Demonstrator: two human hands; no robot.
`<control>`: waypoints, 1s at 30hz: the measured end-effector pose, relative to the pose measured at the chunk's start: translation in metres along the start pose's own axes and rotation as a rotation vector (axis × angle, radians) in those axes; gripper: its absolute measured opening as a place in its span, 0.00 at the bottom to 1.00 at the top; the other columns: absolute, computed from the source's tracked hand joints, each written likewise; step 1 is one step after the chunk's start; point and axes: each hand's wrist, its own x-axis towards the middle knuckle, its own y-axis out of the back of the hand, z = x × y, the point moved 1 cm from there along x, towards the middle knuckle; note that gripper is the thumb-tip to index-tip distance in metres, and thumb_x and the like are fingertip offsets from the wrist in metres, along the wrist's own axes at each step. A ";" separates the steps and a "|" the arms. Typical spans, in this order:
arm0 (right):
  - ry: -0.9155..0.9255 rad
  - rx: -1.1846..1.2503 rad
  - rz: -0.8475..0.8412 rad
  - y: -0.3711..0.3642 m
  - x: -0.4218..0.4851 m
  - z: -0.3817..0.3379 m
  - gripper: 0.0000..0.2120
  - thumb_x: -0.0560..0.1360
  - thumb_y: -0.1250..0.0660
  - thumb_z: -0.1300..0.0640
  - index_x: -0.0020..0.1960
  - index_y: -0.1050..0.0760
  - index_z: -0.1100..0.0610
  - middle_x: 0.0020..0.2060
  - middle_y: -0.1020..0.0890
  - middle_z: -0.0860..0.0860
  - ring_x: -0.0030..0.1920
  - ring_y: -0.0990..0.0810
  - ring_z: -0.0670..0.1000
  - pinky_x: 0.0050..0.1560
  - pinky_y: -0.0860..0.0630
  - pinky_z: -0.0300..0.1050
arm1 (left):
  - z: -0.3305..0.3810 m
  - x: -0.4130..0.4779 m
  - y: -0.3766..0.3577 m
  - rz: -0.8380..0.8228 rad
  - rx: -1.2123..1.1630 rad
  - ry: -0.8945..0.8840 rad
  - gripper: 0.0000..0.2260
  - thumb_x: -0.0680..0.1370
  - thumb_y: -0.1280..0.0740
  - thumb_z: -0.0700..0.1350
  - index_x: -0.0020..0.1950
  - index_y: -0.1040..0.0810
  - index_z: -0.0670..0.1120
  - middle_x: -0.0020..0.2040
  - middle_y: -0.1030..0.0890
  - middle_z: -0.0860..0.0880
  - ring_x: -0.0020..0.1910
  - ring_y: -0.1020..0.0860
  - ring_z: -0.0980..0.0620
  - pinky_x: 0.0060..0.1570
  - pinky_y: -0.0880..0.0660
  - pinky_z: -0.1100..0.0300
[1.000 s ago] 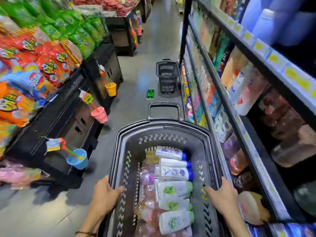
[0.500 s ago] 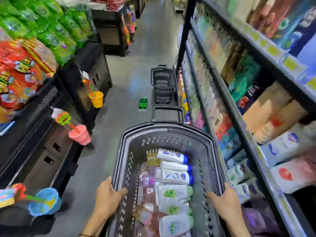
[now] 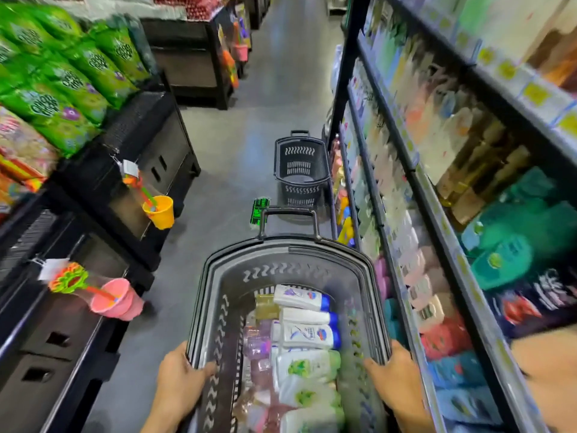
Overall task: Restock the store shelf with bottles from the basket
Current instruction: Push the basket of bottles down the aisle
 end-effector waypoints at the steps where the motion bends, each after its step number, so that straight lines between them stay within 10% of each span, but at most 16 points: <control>1: 0.005 0.000 -0.029 0.000 0.017 -0.016 0.37 0.68 0.24 0.45 0.71 0.29 0.60 0.65 0.21 0.60 0.64 0.23 0.61 0.64 0.25 0.51 | 0.007 0.015 -0.008 0.016 0.001 0.030 0.15 0.62 0.19 0.33 0.40 0.19 0.48 0.31 0.16 0.52 0.37 0.17 0.48 0.42 0.22 0.52; 11: 0.098 -0.160 -0.145 -0.026 0.166 -0.149 0.14 0.69 0.24 0.49 0.45 0.27 0.52 0.38 0.21 0.54 0.45 0.19 0.59 0.42 0.29 0.47 | 0.032 0.152 -0.073 0.080 -0.009 0.314 0.16 0.63 0.18 0.32 0.45 0.20 0.42 0.34 0.17 0.48 0.40 0.17 0.45 0.50 0.19 0.47; 24: 0.344 -0.359 -0.239 -0.191 0.414 -0.204 0.28 0.64 0.33 0.37 0.54 0.23 0.57 0.47 0.16 0.60 0.51 0.18 0.62 0.48 0.22 0.55 | -0.053 0.333 -0.215 0.164 -0.137 0.654 0.37 0.50 0.19 0.51 0.55 0.17 0.34 0.47 0.16 0.34 0.49 0.17 0.37 0.53 0.20 0.43; 30: 0.450 -0.525 -0.238 -0.266 0.504 -0.224 0.25 0.66 0.31 0.42 0.53 0.27 0.59 0.51 0.20 0.64 0.54 0.21 0.66 0.45 0.28 0.51 | -0.105 0.381 -0.295 0.294 -0.290 0.735 0.19 0.66 0.19 0.40 0.54 0.16 0.36 0.43 0.16 0.40 0.42 0.17 0.43 0.48 0.18 0.46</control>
